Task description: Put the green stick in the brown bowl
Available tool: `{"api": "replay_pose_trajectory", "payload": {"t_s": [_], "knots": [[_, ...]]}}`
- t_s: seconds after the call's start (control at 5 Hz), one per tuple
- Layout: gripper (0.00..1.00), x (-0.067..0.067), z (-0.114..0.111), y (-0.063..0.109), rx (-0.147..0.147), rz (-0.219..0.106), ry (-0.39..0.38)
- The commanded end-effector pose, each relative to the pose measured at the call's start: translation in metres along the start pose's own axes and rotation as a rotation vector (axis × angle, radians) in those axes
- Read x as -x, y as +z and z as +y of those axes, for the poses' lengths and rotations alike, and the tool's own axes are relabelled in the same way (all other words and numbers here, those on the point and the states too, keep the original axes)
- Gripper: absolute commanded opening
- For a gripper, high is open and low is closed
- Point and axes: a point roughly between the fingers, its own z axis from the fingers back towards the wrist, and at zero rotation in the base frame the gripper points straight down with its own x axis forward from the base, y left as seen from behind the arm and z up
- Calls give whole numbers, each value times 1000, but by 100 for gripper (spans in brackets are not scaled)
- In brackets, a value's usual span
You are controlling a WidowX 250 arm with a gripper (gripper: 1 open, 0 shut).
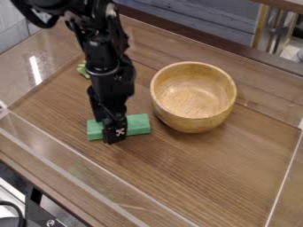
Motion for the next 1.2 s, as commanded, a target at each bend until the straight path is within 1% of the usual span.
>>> {"api": "replay_pose_trajectory", "payload": {"t_s": [0.0, 0.2, 0.4, 0.8, 1.0], "knots": [[100, -4, 9, -6, -5, -26, 39], [100, -10, 3, -8, 13, -29, 24], [100, -17, 1, -9, 24, -34, 28], [100, -18, -1, -10, 38, -35, 25], [100, -11, 11, -10, 45, -35, 6]]}}
